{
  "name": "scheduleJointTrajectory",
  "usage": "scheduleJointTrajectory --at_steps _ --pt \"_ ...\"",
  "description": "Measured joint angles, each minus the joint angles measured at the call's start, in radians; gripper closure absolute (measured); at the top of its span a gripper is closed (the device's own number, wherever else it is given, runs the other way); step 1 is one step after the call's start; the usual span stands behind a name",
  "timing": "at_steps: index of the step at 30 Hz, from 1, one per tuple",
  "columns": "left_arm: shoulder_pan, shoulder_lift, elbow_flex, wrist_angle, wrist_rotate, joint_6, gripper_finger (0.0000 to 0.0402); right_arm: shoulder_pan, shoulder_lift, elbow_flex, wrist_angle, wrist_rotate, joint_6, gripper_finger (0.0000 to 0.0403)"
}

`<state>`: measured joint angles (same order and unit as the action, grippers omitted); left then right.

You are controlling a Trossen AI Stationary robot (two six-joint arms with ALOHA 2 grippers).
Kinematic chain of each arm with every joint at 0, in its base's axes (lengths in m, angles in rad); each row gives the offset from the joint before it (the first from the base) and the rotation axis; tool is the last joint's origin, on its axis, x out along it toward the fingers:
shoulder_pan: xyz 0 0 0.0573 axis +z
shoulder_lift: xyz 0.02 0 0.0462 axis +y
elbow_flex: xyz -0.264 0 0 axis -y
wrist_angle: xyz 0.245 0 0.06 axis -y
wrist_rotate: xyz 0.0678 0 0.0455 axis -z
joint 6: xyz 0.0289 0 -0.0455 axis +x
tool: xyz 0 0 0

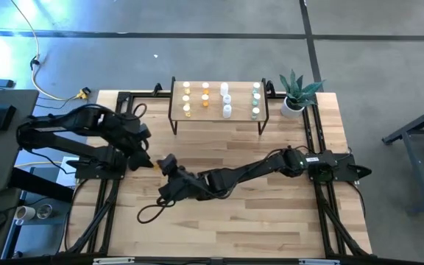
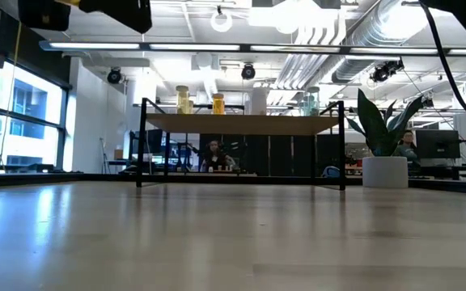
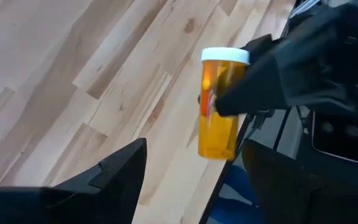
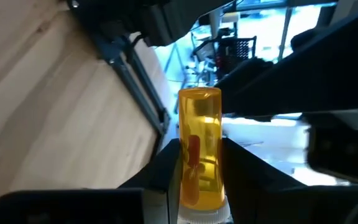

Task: Pick and place medicine bottles onto shelf by color
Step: Put the orange pill bottle on the shelf and align it to the other orange pill bottle

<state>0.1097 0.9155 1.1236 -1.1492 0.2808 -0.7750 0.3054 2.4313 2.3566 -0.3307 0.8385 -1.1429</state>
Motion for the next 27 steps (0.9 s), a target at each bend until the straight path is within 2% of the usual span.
scheduleJointTrajectory --at_steps 4,18,27 --pt "0.000 0.013 0.000 0.001 0.041 0.000 0.0147 0.000 0.000 0.000 0.051 0.000 -0.064 0.0320" --pt "0.000 0.014 0.000 0.068 0.085 -0.019 0.0148 0.000 0.000 -0.002 0.186 -0.009 -0.229 0.0320" --pt "0.000 0.014 0.000 0.075 0.094 -0.026 0.0199 0.000 0.000 -0.002 0.202 0.009 -0.254 0.0320"
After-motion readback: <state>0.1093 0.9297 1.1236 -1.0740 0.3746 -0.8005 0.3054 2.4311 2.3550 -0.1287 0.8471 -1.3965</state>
